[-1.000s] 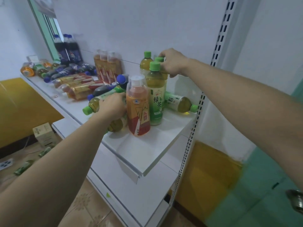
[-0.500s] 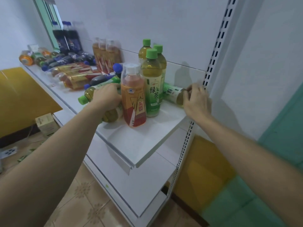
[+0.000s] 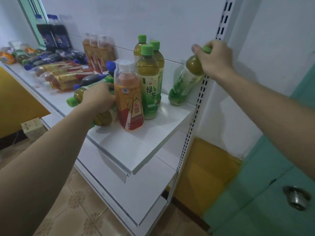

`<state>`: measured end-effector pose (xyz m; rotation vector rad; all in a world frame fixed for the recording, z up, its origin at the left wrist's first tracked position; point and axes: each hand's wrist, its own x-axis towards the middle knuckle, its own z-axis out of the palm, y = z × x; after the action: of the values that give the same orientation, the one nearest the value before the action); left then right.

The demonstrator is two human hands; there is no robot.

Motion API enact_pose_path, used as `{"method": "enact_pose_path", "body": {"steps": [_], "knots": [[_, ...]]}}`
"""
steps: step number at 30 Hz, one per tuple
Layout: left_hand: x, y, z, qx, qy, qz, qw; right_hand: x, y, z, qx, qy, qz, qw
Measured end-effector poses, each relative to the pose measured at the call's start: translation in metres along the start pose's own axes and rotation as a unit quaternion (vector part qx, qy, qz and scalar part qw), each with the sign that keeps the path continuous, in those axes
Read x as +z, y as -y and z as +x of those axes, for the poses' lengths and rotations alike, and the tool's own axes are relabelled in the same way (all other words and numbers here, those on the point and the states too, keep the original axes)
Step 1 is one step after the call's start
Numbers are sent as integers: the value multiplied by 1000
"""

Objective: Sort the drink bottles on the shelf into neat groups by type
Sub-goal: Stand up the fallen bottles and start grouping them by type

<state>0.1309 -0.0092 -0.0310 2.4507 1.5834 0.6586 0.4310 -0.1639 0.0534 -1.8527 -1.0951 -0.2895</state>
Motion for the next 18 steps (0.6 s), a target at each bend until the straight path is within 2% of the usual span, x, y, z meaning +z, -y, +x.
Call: {"method": "enact_pose_path", "body": {"steps": [3, 8, 14, 18], "knots": [[-1, 1, -1, 2, -3, -7, 1000, 4, 28, 11, -52, 64, -67, 994], [-2, -4, -6, 0, 5, 1, 1000, 17, 60, 27, -7, 133, -138, 981], [-2, -7, -7, 0, 29, 18, 999, 19, 55, 21, 5, 98, -117, 988], [-3, -5, -5, 8, 32, 26, 999, 19, 44, -2, -22, 18, -51, 998]]}}
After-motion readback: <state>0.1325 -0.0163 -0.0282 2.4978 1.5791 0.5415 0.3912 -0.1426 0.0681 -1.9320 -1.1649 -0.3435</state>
